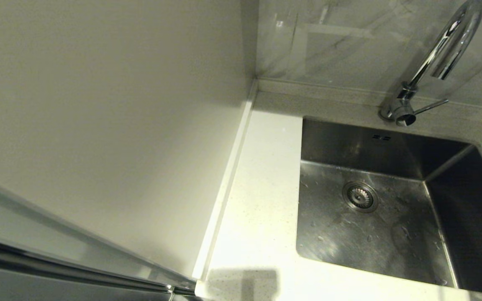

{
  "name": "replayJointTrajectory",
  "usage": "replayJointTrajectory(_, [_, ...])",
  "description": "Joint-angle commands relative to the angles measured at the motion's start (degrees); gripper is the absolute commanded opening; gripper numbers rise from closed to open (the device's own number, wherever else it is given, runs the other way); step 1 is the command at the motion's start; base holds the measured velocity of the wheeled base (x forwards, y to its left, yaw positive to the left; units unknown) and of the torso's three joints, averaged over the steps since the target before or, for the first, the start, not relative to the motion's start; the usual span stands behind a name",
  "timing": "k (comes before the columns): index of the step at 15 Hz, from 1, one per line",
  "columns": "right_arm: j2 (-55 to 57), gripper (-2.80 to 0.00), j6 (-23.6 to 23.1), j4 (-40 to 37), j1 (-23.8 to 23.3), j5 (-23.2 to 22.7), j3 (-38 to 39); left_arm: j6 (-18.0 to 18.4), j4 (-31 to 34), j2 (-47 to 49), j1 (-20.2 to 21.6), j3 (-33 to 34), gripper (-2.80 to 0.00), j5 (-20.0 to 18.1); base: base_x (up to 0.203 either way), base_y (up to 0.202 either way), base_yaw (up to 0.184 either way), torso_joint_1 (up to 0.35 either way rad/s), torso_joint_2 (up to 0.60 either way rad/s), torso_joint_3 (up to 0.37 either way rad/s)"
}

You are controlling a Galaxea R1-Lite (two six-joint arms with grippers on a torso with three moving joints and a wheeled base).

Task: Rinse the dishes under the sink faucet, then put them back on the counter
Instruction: Put a bowl into the sink

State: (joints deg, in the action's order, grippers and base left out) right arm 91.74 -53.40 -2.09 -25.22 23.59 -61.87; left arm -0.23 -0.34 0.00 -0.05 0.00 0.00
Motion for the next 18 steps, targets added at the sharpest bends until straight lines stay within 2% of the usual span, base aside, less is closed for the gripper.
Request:
replayJointTrajectory(1, [3.6,0.0,-0.38,-2.73,0.0,-0.39,-1.98,-0.03,-0.1,0.0,0.05,0.18,-2.8,0.0,0.0,0.0,0.0,0.0,0.0,0.0])
replayJointTrajectory(4, [7.25,0.0,0.66,-9.63,-0.13,-0.48,-5.96,-0.03,-0.02,0.0,0.04,0.18,-2.8,0.0,0.0,0.0,0.0,0.0,0.0,0.0])
replayJointTrajectory(9, [8.34,0.0,14.95,-14.92,0.0,0.67,-6.31,-0.03,-0.01,0.0,0.05,0.18,-2.8,0.0,0.0,0.0,0.0,0.0,0.0,0.0])
replayJointTrajectory(12, [9.08,0.0,19.32,-16.72,0.0,1.36,-6.43,-0.03,-0.1,0.0,0.01,0.18,-2.8,0.0,0.0,0.0,0.0,0.0,0.0,0.0])
replayJointTrajectory(15, [11.51,0.0,20.25,-18.29,0.0,1.29,-10.26,-0.03,-0.1,0.0,0.03,0.18,-2.8,0.0,0.0,0.0,0.0,0.0,0.0,0.0])
replayJointTrajectory(18, [14.93,0.0,20.03,-22.87,0.07,1.28,-18.32,-0.03,-0.08,0.0,0.05,0.18,-2.8,0.0,0.0,0.0,0.0,0.0,0.0,0.0])
